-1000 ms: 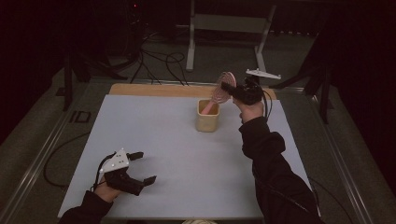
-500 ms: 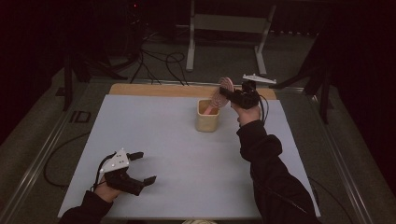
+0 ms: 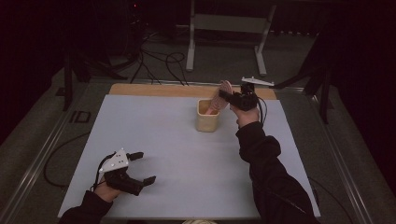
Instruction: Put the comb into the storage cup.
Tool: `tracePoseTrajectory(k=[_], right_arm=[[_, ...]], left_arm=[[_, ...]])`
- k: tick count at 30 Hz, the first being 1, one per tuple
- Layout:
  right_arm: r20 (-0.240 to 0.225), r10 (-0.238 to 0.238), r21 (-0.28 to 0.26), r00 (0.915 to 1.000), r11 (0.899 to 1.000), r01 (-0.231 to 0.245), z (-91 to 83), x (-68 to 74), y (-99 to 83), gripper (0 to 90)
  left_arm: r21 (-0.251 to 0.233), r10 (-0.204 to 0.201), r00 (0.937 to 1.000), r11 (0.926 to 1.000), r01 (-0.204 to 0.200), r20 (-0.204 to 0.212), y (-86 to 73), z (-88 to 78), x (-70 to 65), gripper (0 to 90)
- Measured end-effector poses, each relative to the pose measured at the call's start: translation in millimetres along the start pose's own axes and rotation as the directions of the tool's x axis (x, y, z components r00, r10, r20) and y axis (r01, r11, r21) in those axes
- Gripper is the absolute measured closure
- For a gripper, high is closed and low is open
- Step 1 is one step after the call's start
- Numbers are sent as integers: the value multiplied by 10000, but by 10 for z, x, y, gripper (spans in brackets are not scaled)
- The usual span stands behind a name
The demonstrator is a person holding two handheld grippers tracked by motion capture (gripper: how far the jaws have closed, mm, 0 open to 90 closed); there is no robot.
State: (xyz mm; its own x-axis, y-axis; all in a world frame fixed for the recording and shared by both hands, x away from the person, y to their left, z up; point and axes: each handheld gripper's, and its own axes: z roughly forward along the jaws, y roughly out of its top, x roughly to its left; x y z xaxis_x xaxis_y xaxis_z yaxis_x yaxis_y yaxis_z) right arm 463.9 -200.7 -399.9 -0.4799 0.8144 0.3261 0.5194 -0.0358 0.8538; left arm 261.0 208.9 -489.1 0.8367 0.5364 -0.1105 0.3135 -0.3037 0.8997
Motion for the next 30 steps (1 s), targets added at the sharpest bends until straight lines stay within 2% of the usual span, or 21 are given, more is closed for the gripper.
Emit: tracePoseTrajectory(k=[9,13,18,27,30], right_arm=[[-103,231,145,9997,9996,-230,1,-83,-10,631],[-37,12,242,10000,9997,-11,5,-72,-3,617],[-46,-256,159,9997,9995,257,-30,-70,29,408],[-71,-635,113,9980,9979,636,-105,-70,55,200],[-297,-792,190,9964,9966,797,-122,-76,39,143]], left_arm=[[16,-12,10000,10000,12,37,-2,6,0,1],[21,-16,10000,10000,16,59,-2,8,-3,1],[-20,-23,10000,10000,23,51,3,3,-2,1],[-64,-11,10000,10000,11,1,10,-4,-5,0],[-85,0,10000,10000,0,-3,13,-8,-4,0]])
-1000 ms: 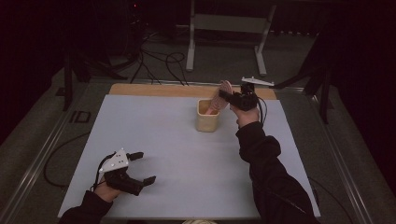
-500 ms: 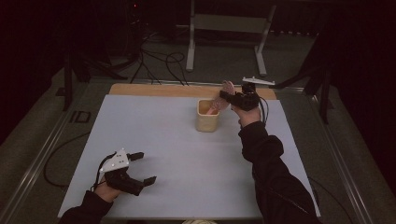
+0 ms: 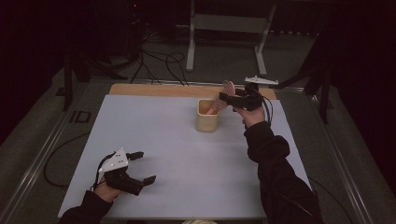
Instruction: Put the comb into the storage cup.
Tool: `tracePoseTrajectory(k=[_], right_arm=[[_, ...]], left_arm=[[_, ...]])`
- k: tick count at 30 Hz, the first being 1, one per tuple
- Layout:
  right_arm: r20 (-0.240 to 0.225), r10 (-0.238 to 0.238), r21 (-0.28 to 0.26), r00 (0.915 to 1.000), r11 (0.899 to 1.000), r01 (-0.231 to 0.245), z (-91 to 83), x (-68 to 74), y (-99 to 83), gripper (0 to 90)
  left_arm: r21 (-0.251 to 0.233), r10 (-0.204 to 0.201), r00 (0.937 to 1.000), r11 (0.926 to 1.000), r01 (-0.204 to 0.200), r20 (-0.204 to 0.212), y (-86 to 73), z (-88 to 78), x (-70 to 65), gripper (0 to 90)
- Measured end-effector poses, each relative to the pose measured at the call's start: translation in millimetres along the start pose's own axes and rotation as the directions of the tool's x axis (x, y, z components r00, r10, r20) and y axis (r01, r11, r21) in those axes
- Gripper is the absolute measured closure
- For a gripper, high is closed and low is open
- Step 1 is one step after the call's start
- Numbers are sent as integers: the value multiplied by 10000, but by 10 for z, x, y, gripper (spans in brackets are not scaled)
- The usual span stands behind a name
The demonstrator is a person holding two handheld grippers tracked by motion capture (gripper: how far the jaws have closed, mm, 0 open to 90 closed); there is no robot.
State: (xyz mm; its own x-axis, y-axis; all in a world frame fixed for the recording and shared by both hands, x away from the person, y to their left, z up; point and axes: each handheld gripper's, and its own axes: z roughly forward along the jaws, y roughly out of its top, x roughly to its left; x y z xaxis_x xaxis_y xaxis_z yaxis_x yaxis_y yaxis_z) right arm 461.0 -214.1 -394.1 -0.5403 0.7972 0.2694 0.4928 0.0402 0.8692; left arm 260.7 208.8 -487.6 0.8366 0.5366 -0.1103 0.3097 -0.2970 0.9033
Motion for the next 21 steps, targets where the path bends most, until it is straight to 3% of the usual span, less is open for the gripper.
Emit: tracePoseTrajectory(k=[5,12,21], right_arm=[[-146,-369,154,9992,9992,371,-32,20,-23,133],[-552,-549,256,9970,9981,564,-99,27,-27,122],[-697,-774,343,9946,9962,799,-246,28,-60,107]], left_arm=[[8,0,10000,10000,0,-4,2,1,-2,1],[-9,-16,10000,10000,16,10,-1,-3,2,0],[-30,12,10000,10000,-12,5,5,-12,-7,0]])
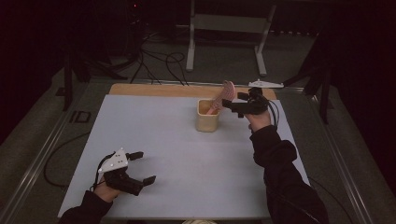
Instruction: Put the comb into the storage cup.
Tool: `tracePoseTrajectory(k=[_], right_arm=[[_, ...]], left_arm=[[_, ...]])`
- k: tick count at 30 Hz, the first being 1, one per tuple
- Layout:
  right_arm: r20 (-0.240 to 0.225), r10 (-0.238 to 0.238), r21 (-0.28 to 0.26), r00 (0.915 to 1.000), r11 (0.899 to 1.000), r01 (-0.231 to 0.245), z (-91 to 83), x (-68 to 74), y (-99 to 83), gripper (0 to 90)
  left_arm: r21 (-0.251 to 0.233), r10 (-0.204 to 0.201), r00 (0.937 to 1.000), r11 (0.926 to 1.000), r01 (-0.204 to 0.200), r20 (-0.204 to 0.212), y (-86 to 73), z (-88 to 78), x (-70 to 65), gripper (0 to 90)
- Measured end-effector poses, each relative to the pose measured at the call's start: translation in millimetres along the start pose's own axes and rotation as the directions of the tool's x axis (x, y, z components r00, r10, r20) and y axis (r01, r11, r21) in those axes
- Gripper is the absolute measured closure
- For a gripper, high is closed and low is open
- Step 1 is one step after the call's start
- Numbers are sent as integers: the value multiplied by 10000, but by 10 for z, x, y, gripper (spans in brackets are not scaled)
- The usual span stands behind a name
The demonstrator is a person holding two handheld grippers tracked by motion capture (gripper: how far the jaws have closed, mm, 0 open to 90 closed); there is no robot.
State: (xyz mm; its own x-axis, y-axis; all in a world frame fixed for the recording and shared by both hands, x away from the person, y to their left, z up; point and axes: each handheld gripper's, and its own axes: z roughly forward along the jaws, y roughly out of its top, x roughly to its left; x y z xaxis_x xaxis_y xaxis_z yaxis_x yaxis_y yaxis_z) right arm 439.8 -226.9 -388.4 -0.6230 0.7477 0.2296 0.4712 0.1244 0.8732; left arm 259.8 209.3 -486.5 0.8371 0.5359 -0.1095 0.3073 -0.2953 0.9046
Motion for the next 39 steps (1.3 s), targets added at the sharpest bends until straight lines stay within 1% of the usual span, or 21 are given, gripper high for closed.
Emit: tracePoseTrajectory(k=[1,4,8,11,15,19,21,24,25,26,27,28,29,30,33,35,37,39], right_arm=[[-107,5,1,9999,10000,-5,-16,2,-8,105],[-215,-160,109,9996,9998,162,-51,27,-43,103],[-206,-441,106,9988,9990,444,-92,74,-109,97],[-350,-506,119,9981,9986,510,-113,97,-164,97],[-379,-642,6,9972,9979,642,-138,106,-240,97],[-386,-613,-46,9974,9981,612,-169,111,-321,97],[-522,-603,-52,9968,9982,601,-187,116,-371,97],[-455,-728,78,9963,9973,733,-207,144,-452,97],[-455,-728,78,9963,9973,733,-207,144,-452,97],[-512,-735,64,9960,9972,739,-213,151,-481,97],[-448,-770,51,9960,9970,773,-228,165,-532,97],[-583,-734,9,9956,9973,736,-238,171,-569,97],[-577,-743,1,9956,9972,744,-244,180,-591,97],[-529,-876,27,9948,9961,878,-250,194,-625,97],[-621,-961,41,9934,9953,965,-276,223,-704,97],[-713,-944,28,9930,9955,949,-298,237,-760,97],[-667,-1030,72,9924,9946,1037,-318,252,-817,97],[-718,-1012,103,9923,9947,1022,-338,267,-884,97]], left_arm=[[3,9,10000,10000,-9,-6,1,-1,1,1],[9,11,10000,10000,-11,7,4,0,2,0],[8,7,10000,10000,-7,16,5,5,0,1],[20,30,10000,10000,-30,17,5,4,0,1],[1,24,10000,10000,-24,8,7,-1,-3,0],[-10,11,10000,10000,-11,27,9,-4,-3,0],[-5,21,10000,10000,-21,25,9,-4,-5,1],[-5,21,10000,10000,-21,29,10,-3,-4,0],[-5,21,10000,10000,-21,29,10,-3,-4,0],[-10,11,10000,10000,-11,43,10,-5,-3,0],[-16,20,10000,10000,-20,37,11,-7,-3,1],[-17,20,10000,10000,-20,47,11,-8,-2,1],[-23,21,10000,10000,-21,44,12,-10,-1,0],[-22,19,10000,10000,-19,42,12,-11,-1,0],[-17,15,10000,10000,-15,54,9,-12,-1,1],[-28,-3,10000,10000,3,59,9,-14,0,0],[-65,-3,10000,10000,3,72,12,-18,2,0],[-67,1,10000,10000,0,72,12,-19,1,1]])
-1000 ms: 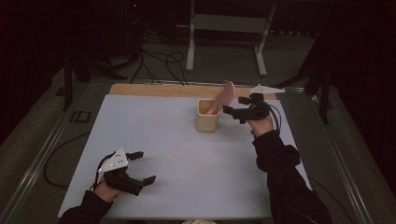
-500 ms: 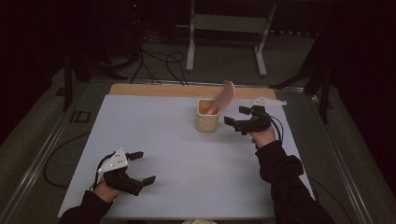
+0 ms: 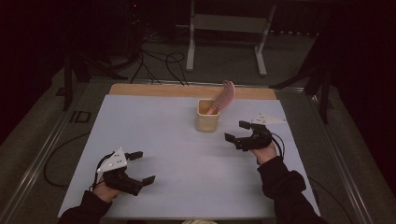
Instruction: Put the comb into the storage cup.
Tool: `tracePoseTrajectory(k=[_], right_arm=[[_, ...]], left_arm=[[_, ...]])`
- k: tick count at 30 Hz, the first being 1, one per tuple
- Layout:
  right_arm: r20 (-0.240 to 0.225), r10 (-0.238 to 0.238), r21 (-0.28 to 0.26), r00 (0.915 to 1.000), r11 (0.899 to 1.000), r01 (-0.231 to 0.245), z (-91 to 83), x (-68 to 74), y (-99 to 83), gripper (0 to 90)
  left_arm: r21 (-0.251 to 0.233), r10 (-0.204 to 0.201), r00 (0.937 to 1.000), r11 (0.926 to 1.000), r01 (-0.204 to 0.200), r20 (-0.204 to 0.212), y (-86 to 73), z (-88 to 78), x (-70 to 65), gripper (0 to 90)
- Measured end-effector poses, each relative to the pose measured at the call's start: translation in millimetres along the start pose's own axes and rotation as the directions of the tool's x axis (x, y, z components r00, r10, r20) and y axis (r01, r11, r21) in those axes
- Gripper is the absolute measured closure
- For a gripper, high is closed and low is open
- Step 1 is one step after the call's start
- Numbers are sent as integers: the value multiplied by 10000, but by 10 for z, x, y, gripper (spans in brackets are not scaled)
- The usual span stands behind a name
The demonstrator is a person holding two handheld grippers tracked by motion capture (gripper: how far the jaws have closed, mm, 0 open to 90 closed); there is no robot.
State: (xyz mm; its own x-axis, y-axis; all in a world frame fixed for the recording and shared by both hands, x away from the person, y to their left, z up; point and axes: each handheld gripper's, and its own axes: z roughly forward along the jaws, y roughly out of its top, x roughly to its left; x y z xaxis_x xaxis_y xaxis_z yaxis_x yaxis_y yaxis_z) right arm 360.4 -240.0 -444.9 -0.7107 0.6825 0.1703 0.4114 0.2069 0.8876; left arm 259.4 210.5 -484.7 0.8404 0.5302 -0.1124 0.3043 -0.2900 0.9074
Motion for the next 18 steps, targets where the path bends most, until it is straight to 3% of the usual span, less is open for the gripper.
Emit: tracePoseTrajectory(k=[18], right_arm=[[-134,-100,136,9999,9999,102,-134,139,-476,97]], left_arm=[[8,-7,10000,10000,7,4,1,-3,-1,0]])
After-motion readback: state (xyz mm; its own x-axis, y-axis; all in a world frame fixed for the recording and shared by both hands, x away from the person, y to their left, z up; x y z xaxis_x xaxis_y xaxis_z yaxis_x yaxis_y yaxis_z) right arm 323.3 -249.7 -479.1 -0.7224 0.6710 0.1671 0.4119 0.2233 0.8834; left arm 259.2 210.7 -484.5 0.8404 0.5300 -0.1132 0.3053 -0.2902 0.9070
